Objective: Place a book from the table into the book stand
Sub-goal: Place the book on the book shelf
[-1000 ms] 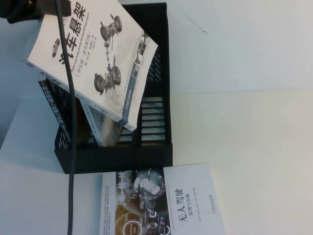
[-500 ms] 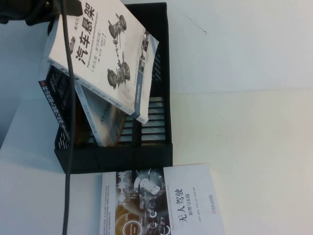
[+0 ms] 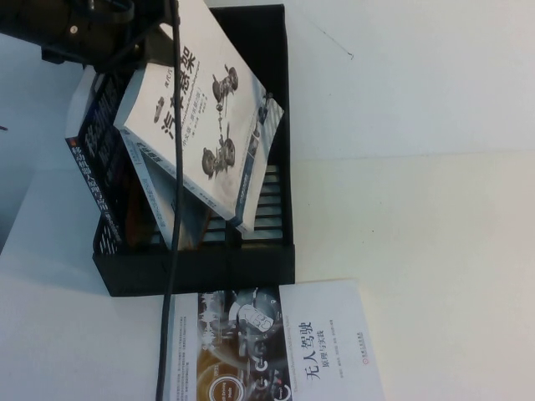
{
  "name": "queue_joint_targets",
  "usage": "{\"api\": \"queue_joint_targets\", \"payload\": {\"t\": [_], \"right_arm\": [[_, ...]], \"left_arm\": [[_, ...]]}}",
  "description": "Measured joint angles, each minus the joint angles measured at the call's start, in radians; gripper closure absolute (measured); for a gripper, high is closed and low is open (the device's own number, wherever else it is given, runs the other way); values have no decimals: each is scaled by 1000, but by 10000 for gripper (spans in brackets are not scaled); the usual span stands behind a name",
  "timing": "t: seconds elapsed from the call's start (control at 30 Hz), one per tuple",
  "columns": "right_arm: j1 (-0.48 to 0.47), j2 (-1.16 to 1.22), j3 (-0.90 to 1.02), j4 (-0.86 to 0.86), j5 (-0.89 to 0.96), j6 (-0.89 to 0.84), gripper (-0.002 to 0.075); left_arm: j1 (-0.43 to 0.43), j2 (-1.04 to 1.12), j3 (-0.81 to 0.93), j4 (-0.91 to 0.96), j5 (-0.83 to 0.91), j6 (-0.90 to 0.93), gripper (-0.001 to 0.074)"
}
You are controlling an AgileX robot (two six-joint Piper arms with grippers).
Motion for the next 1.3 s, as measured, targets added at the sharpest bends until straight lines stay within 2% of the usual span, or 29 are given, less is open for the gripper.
{"api": "queue_joint_targets", "payload": {"t": [0.7,0.97,1.3], "right_arm": [[0,46,0,21,-41,-21,718],[0,122,0,143,-99,-154,718],[0,148,0,150,-142,-180,718]], "left_arm": [[-8,66,0,-8,-54,-88,615],[-8,68,0,-38,-54,-62,615],[-9,114,0,-81,-65,-44,615]]}}
